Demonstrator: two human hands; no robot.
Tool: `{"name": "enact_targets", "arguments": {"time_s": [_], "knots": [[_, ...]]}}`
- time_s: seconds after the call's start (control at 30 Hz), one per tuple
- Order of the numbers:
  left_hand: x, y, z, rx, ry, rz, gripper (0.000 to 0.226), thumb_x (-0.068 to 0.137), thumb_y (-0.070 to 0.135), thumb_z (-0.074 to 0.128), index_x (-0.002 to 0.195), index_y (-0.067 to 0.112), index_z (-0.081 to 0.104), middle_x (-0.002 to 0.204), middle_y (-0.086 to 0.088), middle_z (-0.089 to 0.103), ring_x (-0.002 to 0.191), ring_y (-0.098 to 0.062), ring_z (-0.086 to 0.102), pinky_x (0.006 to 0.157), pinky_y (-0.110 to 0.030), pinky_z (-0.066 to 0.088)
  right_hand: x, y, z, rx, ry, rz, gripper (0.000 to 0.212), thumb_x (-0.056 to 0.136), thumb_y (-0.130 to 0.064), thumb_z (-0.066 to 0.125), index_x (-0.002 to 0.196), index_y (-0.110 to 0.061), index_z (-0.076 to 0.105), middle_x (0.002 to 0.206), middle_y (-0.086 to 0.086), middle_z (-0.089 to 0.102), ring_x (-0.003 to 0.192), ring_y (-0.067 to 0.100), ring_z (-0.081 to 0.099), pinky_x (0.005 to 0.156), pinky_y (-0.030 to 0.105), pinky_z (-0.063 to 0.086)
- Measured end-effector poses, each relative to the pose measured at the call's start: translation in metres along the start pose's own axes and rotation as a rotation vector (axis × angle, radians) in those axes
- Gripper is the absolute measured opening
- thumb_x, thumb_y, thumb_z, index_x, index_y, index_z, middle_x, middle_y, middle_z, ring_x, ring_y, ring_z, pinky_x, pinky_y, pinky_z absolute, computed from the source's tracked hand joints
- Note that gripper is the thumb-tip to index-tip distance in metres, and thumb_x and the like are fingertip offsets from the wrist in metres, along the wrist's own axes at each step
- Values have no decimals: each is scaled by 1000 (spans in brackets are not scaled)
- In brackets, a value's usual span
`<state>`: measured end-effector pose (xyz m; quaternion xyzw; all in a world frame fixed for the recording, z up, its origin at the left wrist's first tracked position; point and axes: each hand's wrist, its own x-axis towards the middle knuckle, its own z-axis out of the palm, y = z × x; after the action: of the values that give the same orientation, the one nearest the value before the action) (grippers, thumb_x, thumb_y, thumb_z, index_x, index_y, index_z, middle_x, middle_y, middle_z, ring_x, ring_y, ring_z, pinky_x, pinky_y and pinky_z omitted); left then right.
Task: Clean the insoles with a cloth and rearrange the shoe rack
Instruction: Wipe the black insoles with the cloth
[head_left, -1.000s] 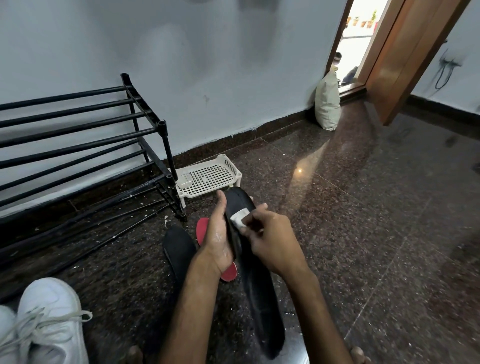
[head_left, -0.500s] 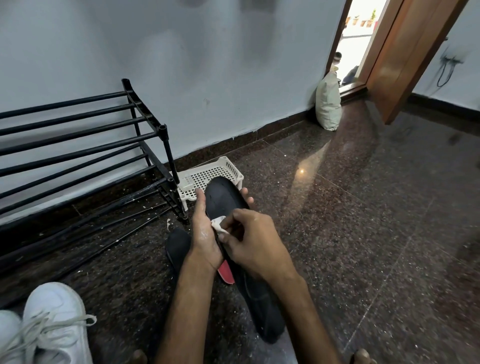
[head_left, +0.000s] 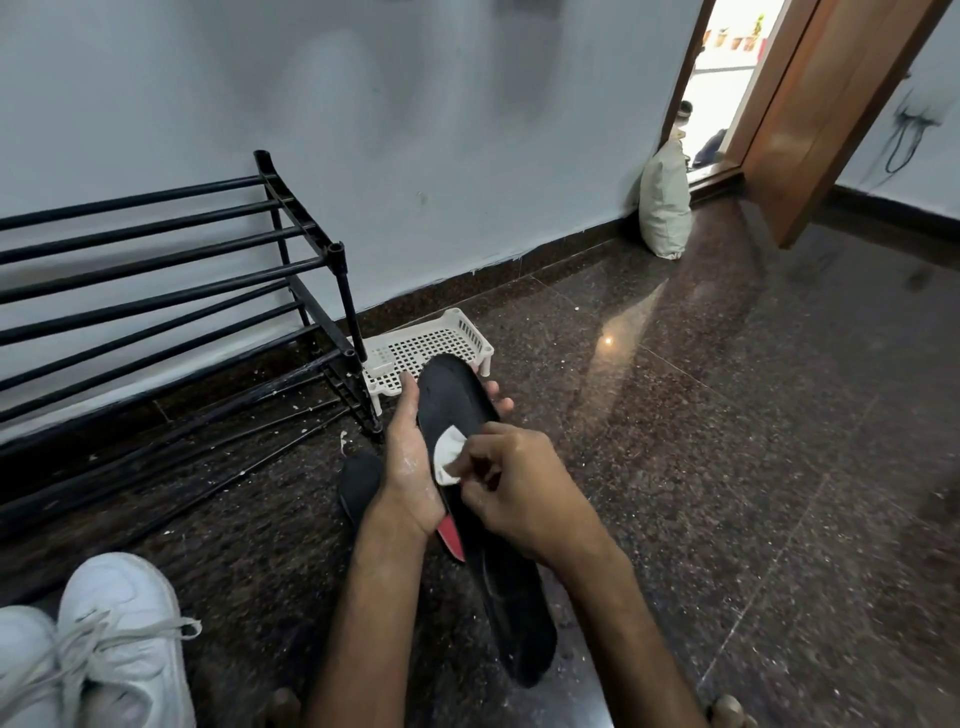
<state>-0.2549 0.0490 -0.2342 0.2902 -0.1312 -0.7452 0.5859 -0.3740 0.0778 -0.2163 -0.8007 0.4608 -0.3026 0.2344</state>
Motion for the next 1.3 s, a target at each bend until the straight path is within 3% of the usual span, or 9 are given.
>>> {"name": "enact_targets", "arguments": {"time_s": [0.2, 0.33, 0.4, 0.5, 0.6, 0.7, 0.83, 1.1, 1.3], "knots": [[1, -12, 3, 158, -58, -111, 89, 89, 76, 31, 115, 2, 71, 121, -17, 66, 113, -29, 64, 105, -39, 46, 4, -3, 3, -174, 405, 211, 12, 79, -12, 65, 89, -13, 71, 98, 0, 67, 88, 19, 65, 75, 34, 52], [-3, -8, -2, 169, -77, -125, 97, 86, 78, 34, 129, -5, 59, 134, -31, 54, 129, -36, 52, 111, -45, 40, 3, -14, -8, 217, 71, 128, 9, 78, -8, 73, 86, -12, 75, 85, -3, 67, 74, 11, 66, 68, 18, 51], [-1, -6, -5, 127, -74, -108, 92, 89, 75, 32, 121, -4, 65, 128, -29, 60, 120, -37, 59, 101, -45, 50, 0, -11, -13, 9, -48, 188, 13, 77, -10, 69, 87, -16, 76, 87, -4, 68, 79, 16, 66, 73, 25, 53], [0, -10, -2, 142, -99, -124, 85, 92, 72, 29, 117, 2, 70, 121, -19, 66, 110, -30, 65, 97, -40, 51, 1, -5, -12, -294, 229, 260, 12, 79, -11, 63, 86, -14, 72, 96, 0, 66, 87, 22, 63, 76, 31, 48], [-4, -23, 11, 237, -102, -171, 72, 94, 68, 30, 109, 15, 76, 113, -12, 71, 102, -22, 69, 91, -34, 54, 9, -2, -10, -139, 500, 199, 10, 85, -10, 64, 92, -10, 71, 91, -3, 62, 78, 15, 62, 73, 27, 50], [-3, -25, 8, 219, -80, -148, 70, 94, 68, 32, 110, 16, 76, 117, -11, 69, 107, -23, 68, 98, -35, 50, 12, 1, -15, 47, 332, 89, 10, 82, -9, 70, 90, -13, 75, 87, -6, 65, 77, 6, 61, 79, 12, 44], [7, -13, -5, 147, -93, -117, 91, 90, 76, 27, 129, 1, 62, 134, -14, 60, 117, -29, 61, 104, -42, 44, 2, 0, -22, -59, -69, 120, 14, 79, -12, 69, 89, -18, 76, 89, -6, 67, 85, 11, 63, 86, 25, 49], [6, -3, -3, 72, -115, -8, 93, 88, 73, 27, 144, 0, 44, 142, -19, 50, 125, -30, 55, 108, -47, 42, -8, -2, -17, -239, 166, 296, 18, 89, -23, 63, 106, -25, 69, 113, -3, 50, 104, 17, 48, 87, 19, 37], [15, -2, -10, 45, 2, 104, 84, 93, 70, 26, 138, 3, 50, 134, -23, 55, 120, -39, 55, 105, -52, 42, -8, 10, -14, 129, 214, 434, 6, 82, -26, 74, 88, -24, 73, 74, -11, 67, 60, 2, 60, 56, 13, 43]]}}
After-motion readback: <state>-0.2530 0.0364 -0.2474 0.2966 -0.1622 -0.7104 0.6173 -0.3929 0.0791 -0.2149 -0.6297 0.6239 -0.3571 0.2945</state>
